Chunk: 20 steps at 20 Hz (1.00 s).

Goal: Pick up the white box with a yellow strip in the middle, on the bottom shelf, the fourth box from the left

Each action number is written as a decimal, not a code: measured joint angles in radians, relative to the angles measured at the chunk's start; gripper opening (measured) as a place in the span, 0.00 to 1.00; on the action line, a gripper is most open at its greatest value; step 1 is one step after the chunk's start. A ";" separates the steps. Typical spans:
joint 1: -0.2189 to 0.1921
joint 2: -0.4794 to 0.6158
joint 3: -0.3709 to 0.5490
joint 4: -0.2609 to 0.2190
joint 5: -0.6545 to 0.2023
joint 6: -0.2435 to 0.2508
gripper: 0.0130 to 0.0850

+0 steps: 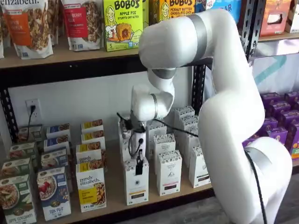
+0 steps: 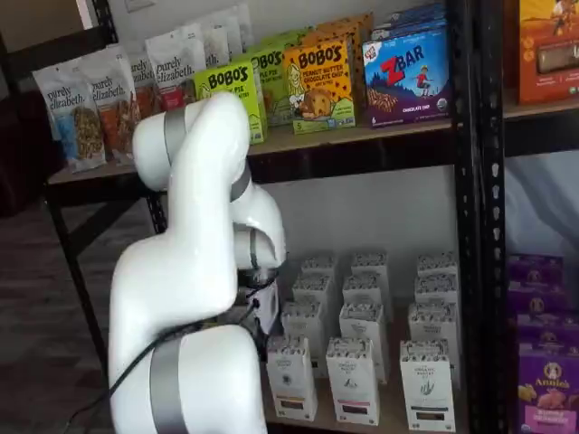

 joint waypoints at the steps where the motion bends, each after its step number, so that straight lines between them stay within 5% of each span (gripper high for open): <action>1: 0.000 0.000 -0.001 -0.008 -0.001 0.008 1.00; 16: 0.011 0.078 -0.093 -0.109 -0.027 0.108 1.00; 20: 0.001 0.122 -0.140 -0.102 -0.023 0.092 1.00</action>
